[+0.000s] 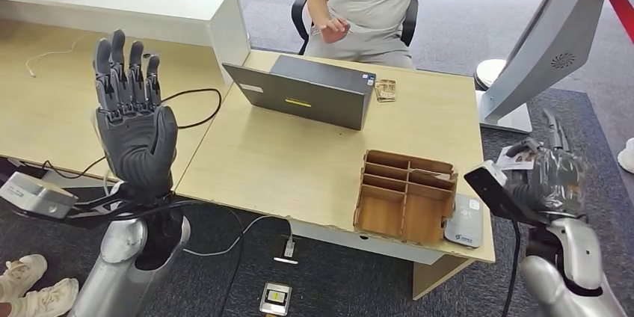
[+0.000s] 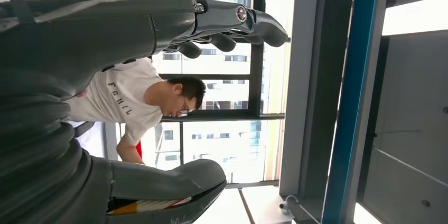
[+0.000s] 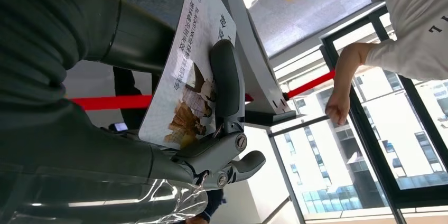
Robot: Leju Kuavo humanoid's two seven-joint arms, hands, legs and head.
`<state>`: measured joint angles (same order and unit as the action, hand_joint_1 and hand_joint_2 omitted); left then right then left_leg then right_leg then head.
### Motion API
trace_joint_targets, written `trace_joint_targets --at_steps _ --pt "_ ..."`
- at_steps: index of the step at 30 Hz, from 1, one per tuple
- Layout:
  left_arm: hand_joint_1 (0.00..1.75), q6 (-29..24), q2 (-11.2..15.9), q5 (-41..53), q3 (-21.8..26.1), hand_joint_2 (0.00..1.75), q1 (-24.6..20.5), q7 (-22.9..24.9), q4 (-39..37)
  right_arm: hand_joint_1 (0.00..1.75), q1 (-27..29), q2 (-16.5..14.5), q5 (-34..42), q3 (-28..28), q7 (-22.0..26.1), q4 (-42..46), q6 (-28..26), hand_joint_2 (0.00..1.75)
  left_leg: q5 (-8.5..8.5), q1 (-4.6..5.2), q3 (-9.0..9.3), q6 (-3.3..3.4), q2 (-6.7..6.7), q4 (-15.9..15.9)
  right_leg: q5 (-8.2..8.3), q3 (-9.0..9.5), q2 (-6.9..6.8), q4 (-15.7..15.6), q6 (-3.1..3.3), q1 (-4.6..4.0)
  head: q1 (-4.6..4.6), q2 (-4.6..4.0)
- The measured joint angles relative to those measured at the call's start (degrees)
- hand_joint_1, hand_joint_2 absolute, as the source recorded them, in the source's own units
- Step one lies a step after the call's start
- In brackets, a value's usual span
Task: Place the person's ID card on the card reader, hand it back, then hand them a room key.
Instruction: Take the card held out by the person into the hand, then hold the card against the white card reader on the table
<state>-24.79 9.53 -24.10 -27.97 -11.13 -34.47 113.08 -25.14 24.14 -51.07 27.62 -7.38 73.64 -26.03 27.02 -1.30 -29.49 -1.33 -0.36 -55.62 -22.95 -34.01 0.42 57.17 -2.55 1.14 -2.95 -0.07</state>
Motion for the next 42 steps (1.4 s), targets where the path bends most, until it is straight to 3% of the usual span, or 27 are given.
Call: trace_joint_targets --at_steps 5,11,33,42 --pt "0.0 -0.4 0.1 0.4 0.4 1.75 0.6 -0.2 0.5 1.75 8.0 -0.4 1.9 -2.3 1.7 3.9 -3.5 1.75 0.0 0.0 -0.02 0.0 0.03 0.0 0.0 0.02 0.01 0.0 0.0 0.0 -0.01 0.0" --pt "0.0 -0.4 0.1 1.0 0.9 1.75 1.4 -0.3 1.2 1.75 11.5 -1.8 3.6 -3.9 3.8 4.3 -4.0 1.75 -0.02 0.01 0.0 0.0 0.02 0.0 0.0 0.02 0.0 0.0 0.0 0.01 0.01 0.0" --pt "0.0 -1.2 0.1 1.4 0.9 1.75 1.6 -0.3 1.6 1.75 12.5 -5.4 6.6 -6.0 8.1 -1.8 -4.4 1.75 -0.02 0.01 0.0 0.0 0.03 0.0 0.0 0.03 0.01 0.0 0.0 0.01 0.0 0.0" --pt "0.0 -6.0 1.1 3.6 0.8 1.75 2.8 0.1 4.7 1.75 8.0 -7.6 11.0 -5.9 12.1 -16.9 -4.8 1.75 -0.02 0.01 0.0 0.0 0.02 0.0 0.0 0.02 0.0 0.0 0.0 0.01 0.0 0.0"
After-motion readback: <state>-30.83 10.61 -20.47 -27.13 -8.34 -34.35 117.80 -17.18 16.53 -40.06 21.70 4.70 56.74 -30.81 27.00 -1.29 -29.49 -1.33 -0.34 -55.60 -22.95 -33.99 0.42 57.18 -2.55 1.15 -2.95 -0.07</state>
